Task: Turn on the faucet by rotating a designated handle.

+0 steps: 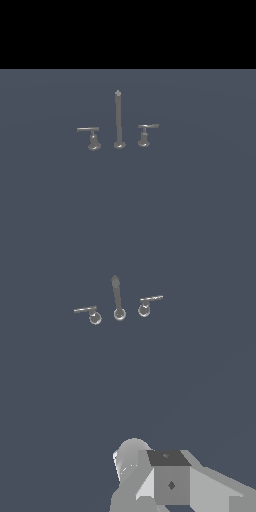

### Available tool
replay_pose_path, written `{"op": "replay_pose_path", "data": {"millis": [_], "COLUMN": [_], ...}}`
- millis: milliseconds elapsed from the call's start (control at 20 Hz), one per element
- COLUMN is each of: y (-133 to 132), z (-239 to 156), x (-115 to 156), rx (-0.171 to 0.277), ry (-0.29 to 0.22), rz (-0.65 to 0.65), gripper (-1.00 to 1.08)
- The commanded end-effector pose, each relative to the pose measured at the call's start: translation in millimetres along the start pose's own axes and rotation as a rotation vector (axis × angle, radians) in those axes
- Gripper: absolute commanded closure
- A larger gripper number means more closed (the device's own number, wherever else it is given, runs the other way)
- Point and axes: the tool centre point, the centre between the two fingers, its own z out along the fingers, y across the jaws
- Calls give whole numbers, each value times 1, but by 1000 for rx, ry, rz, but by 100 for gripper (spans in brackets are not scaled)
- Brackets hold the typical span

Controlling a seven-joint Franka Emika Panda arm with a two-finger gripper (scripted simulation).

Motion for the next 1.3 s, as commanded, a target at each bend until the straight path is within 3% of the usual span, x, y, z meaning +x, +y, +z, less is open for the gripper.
{"op": "replay_pose_path", "data": {"millis": [0, 600, 1250], "y": [0, -11, -35], "z": [0, 23, 94], "x": [0, 20, 92], "rx": [0, 4, 18], "ry": [0, 4, 16], "rz": [0, 86, 358], "gripper": [108, 108, 108]}}
